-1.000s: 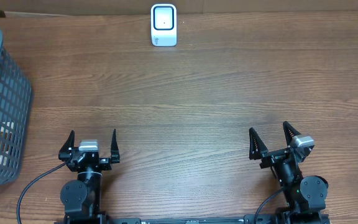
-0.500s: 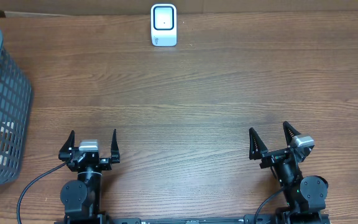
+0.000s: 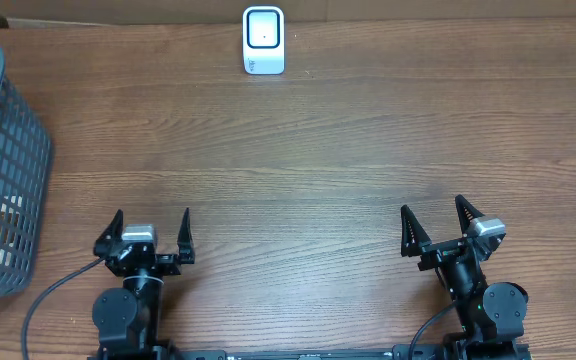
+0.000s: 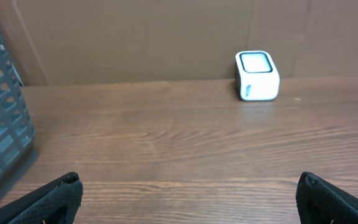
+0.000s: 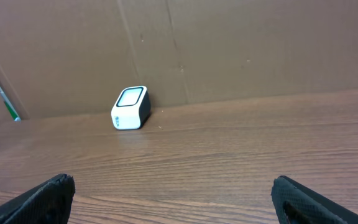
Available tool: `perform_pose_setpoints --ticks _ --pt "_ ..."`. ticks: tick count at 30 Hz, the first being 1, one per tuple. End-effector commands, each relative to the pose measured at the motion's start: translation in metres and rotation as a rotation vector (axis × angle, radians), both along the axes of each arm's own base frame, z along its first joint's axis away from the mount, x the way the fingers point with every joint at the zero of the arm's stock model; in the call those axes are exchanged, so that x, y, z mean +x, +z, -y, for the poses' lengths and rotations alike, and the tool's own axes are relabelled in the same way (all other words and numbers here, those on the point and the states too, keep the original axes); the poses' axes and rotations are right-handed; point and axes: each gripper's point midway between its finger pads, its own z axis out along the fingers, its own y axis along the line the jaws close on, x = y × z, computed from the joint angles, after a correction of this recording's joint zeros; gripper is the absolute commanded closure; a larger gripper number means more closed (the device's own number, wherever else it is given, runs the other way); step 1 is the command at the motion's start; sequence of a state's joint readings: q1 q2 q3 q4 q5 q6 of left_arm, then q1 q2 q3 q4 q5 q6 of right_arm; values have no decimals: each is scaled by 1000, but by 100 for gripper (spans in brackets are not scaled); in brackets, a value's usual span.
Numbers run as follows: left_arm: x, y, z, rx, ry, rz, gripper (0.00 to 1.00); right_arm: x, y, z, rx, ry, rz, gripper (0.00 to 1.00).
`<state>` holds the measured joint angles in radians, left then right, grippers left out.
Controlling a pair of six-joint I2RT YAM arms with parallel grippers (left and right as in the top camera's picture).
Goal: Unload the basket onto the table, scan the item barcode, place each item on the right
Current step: 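Reach the left gripper into the grey basket toward the bread bag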
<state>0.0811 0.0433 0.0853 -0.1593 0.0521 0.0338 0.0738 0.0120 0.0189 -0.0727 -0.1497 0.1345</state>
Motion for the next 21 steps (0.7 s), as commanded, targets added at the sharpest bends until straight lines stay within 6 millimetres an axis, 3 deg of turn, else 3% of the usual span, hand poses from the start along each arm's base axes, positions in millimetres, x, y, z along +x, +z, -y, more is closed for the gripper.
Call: perform_pose_setpoints --ticks 1,7,13,21 --pt "-2 49 2 -21 -13 38 0 0 -3 -1 0 5 0 0" --pt "14 86 17 -42 -105 -39 0 0 -3 -1 0 5 0 0" --pt "42 139 39 -96 -242 -117 0 0 -3 -1 0 5 0 0" --pt "80 189 41 -158 -262 -392 0 0 -3 -1 0 5 0 0"
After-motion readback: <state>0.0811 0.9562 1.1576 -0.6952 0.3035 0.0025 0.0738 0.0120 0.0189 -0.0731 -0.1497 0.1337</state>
